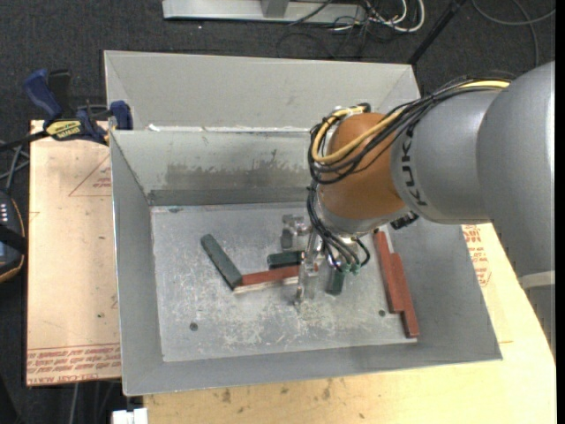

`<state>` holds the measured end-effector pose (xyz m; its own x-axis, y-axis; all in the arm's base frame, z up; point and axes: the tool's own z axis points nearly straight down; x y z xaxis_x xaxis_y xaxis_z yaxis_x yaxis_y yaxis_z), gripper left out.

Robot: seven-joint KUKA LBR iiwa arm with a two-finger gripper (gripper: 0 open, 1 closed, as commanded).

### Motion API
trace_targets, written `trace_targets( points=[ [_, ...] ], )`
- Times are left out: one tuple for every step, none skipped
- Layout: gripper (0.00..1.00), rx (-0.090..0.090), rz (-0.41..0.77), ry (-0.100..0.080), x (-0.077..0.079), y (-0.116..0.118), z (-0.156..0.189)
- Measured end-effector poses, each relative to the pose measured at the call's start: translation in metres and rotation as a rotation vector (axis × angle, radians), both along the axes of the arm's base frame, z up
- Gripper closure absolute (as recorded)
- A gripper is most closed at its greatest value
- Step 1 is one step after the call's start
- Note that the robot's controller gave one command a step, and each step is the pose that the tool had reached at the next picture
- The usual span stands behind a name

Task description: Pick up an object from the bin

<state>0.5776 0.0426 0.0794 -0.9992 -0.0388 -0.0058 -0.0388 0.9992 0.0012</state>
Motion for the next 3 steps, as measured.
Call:
trace_targets(
  points=[
    [1.0,0.0,-0.015,-0.001,-0.0144,0.0176,-0.0068],
    [1.0,0.0,-0.016,-0.001,-0.0143,0.0175,-0.0069],
    [1.0,-0.001,-0.016,0.003,-0.0156,0.0174,-0.0036]
  ],
)
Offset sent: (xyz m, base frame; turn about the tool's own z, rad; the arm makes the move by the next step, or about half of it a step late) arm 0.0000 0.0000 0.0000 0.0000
